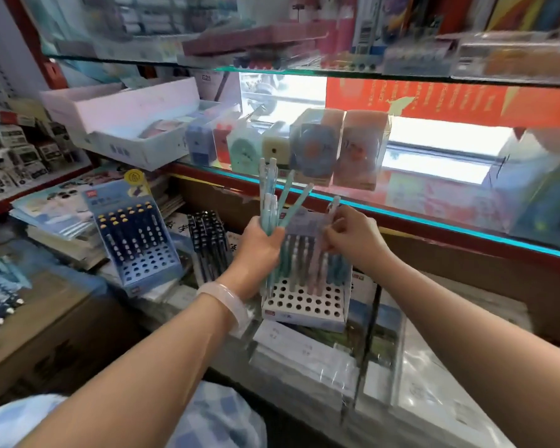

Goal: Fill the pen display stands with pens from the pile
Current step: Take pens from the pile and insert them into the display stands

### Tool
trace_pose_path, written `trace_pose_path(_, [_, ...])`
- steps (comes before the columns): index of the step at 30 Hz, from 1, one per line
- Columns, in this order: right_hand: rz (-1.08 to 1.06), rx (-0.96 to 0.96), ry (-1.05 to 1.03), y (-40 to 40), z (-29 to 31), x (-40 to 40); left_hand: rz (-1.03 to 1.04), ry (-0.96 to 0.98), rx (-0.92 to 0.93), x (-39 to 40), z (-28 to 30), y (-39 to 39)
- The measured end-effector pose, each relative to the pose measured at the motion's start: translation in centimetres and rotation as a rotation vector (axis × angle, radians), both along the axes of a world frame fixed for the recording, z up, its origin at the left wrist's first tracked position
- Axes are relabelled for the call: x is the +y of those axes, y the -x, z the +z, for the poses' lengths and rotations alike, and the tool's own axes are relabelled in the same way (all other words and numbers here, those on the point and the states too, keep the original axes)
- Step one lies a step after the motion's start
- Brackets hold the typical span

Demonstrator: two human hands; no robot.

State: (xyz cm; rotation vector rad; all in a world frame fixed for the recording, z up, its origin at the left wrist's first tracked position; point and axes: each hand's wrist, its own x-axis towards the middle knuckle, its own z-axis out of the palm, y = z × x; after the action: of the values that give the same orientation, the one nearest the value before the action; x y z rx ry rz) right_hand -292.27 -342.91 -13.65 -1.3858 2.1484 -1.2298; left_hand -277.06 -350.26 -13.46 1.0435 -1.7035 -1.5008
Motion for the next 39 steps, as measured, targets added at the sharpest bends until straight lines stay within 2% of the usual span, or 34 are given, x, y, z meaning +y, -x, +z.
trace_pose_path(10, [-0.038, 0.110, -0.151, -1.6, -5.3, 2.8, 0.029, 0.031, -0.027, 1.0, -1.4, -0.6])
trace_pose_path(19, [-0.034, 0.246, -0.324, -3.2, -7.9, 1.4, 0.080, 0.060, -0.021, -0.3, -1.5, -2.1])
trace_pose_path(22, [-0.054, 0.240, -0.386, -3.8, -8.2, 1.0, 0.076, 0.051, -0.022, -0.5, -1.7, -2.4])
trace_pose_path(27, [-0.103, 0.222, -0.409, -4.2, -7.9, 0.5, 0.054, 0.023, -0.021, -0.6, -1.4, -3.3])
trace_pose_path(30, [-0.063, 0.202, -0.433, -3.9, -7.4, 1.0, 0.029, 0.008, -0.003, -0.4, -1.1, -3.7])
trace_pose_path(33, [-0.057, 0.198, -0.333, -3.4, -6.0, 1.6, 0.002, -0.008, -0.003, -0.3, -1.2, -4.1])
trace_pose_path(35, [-0.120, 0.064, -0.155, -3.3, -4.0, 1.5, -0.015, -0.018, -0.009, -0.2, -1.1, -4.2])
trace_pose_path(37, [-0.133, -0.309, 0.004, -3.5, -1.7, 0.9, -0.046, -0.036, 0.010, 0.1, -0.9, -4.1])
trace_pose_path(39, [-0.082, -0.678, 0.055, -3.8, 0.2, 0.1, -0.077, -0.034, 0.000, 0.5, -0.7, -4.0])
